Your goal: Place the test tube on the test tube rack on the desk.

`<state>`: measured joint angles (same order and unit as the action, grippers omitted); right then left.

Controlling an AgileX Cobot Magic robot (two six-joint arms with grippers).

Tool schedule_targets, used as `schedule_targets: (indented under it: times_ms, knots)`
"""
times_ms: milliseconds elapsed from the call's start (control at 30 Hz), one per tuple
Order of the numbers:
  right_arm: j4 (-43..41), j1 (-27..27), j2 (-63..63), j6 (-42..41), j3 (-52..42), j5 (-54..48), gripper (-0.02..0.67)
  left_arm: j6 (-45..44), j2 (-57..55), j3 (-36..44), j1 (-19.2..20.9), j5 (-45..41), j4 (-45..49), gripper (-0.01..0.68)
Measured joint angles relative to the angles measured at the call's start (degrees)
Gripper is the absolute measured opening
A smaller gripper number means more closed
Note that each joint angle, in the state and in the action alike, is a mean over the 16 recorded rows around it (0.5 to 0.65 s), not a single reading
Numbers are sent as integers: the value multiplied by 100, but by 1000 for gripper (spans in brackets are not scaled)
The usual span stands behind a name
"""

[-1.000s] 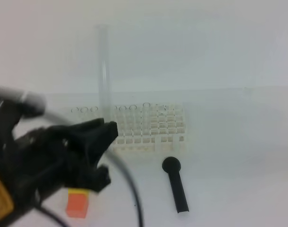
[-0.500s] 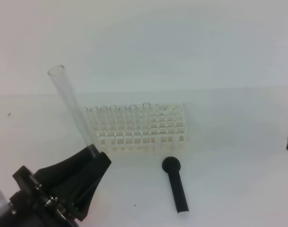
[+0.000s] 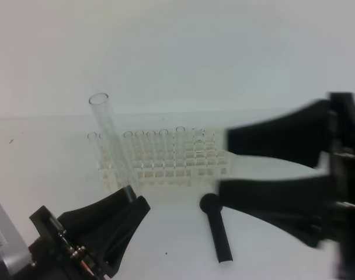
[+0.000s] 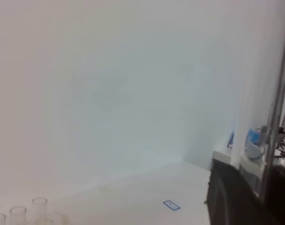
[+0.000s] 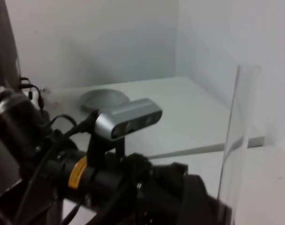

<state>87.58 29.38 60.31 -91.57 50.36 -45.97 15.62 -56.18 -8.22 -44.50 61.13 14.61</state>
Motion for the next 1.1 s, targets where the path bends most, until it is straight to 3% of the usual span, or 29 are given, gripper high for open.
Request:
schedule_targets:
  times_ms: [300,667,833,1100]
  knots:
    - [704,1190,1254,-786,858,1135,444,3,-17,2,-1,23,-3,27]
    - [907,1539,2224,-887,1676,1260,430,1,-24,-2,1,-92,5,74]
    - [914,1583,2396,-868,1849,1237,369,4,-28,-4,2,-136,15,102]
    - [913,1586,2490,-874,1936,1120,217,6,-28,-4,-2,-200,8,102]
